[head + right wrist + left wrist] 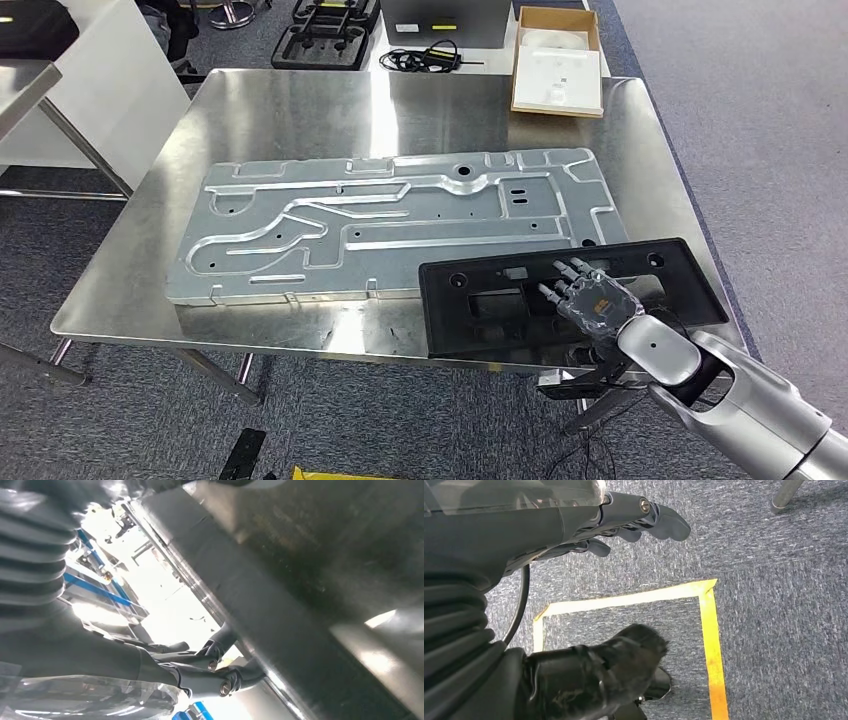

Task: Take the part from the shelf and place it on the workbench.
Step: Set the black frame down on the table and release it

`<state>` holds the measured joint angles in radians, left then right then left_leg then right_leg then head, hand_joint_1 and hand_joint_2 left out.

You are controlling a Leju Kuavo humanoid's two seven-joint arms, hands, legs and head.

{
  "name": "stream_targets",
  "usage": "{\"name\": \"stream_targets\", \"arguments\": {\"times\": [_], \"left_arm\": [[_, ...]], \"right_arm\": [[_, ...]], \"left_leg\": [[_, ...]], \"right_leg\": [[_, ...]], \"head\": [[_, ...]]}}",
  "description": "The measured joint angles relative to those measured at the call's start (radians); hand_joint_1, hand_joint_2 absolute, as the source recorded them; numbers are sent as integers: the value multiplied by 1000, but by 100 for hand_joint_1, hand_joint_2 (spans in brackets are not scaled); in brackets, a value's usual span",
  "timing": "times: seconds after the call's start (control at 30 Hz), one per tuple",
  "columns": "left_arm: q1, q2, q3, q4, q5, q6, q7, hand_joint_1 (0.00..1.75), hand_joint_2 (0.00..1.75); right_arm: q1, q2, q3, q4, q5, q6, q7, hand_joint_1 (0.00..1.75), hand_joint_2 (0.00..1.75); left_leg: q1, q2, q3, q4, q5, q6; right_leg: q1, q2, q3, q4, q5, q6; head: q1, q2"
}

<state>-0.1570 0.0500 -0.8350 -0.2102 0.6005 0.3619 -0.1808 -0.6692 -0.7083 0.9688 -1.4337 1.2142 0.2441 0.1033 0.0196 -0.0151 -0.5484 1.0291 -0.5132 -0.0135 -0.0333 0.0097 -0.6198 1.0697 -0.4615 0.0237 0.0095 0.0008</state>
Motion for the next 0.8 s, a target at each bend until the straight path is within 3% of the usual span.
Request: {"name": "stream_targets", "arguments": {"times": [0.33,0.63,0.8], "left_arm": [[9,1,0,0,3,-18,3,0,0],[16,1,-1,0,-1,-15,0,0,0],[17,1,-3,0,-3,-7,10,0,0]], "right_arm": [[2,-7,-72,-25,-67,-105,52,0,0],[13,-21,-237,-175,-174,-248,102,0,0],[24,-23,-329,-296,-210,-274,117,0,0]], "left_leg": [[0,0,0,0,0,0],[0,0,0,1,0,0],[0,0,0,1,0,0]], "right_leg": [[0,0,0,0,1,1],[0,0,0,0,1,1],[0,0,0,0,1,1]], "head": [[0,0],[0,0],[0,0]]}}
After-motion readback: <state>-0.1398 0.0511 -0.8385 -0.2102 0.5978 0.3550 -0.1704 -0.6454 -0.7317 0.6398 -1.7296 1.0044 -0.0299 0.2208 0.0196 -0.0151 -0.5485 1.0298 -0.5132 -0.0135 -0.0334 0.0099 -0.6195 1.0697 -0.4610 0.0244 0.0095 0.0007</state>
